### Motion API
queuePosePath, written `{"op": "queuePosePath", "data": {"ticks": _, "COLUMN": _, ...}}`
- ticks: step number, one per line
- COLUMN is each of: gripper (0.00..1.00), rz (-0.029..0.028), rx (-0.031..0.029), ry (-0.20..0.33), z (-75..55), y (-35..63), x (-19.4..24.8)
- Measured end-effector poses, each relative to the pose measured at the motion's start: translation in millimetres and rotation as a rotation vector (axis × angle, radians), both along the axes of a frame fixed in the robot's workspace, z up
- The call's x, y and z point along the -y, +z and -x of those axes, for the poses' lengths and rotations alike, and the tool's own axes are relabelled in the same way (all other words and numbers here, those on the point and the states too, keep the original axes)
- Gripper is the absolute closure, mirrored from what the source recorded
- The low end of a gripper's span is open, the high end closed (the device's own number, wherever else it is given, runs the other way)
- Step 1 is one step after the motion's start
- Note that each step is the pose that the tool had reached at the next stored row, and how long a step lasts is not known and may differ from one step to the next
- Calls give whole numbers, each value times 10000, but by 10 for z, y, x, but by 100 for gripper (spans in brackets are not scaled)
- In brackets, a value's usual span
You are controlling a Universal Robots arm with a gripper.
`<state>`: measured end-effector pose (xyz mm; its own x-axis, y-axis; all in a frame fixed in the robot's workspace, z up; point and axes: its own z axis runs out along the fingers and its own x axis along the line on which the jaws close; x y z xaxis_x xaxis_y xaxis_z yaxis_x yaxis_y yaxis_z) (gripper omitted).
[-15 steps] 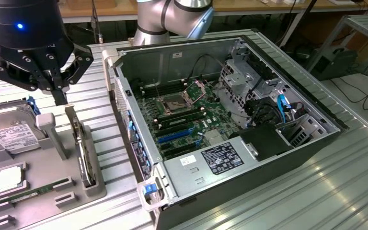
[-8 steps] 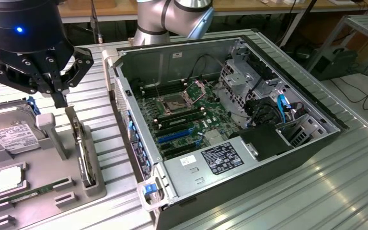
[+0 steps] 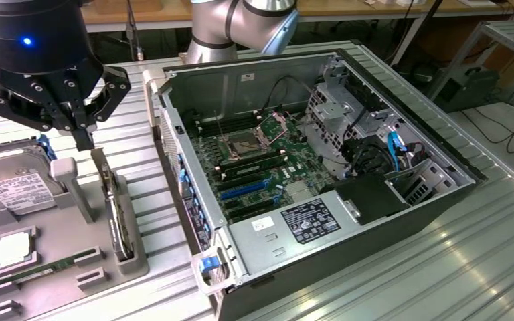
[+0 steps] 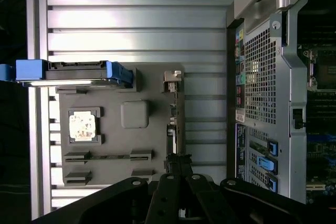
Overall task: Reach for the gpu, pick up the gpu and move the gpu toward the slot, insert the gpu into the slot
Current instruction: 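Pick up the gpu and move the gpu toward the slot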
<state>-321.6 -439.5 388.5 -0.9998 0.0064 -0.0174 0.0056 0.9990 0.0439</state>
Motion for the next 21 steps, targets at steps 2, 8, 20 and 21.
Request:
{"op": "queuePosePath", "data": {"ticks": 2, "gripper": 89, "rz": 0, "rx": 0, "ry": 0, "z": 0, "y": 0, "x": 0}}
{"op": "queuePosePath", "data": {"ticks": 8, "gripper": 70, "rz": 0, "rx": 0, "ry": 0, "z": 0, "y": 0, "x": 0}}
{"op": "queuePosePath", "data": {"ticks": 20, "gripper": 40, "rz": 0, "rx": -177, "ry": 231, "z": 1, "y": -127, "x": 128}}
{"op": "queuePosePath", "data": {"ticks": 21, "gripper": 40, "rz": 0, "rx": -177, "ry": 231, "z": 0, "y": -170, "x": 151}}
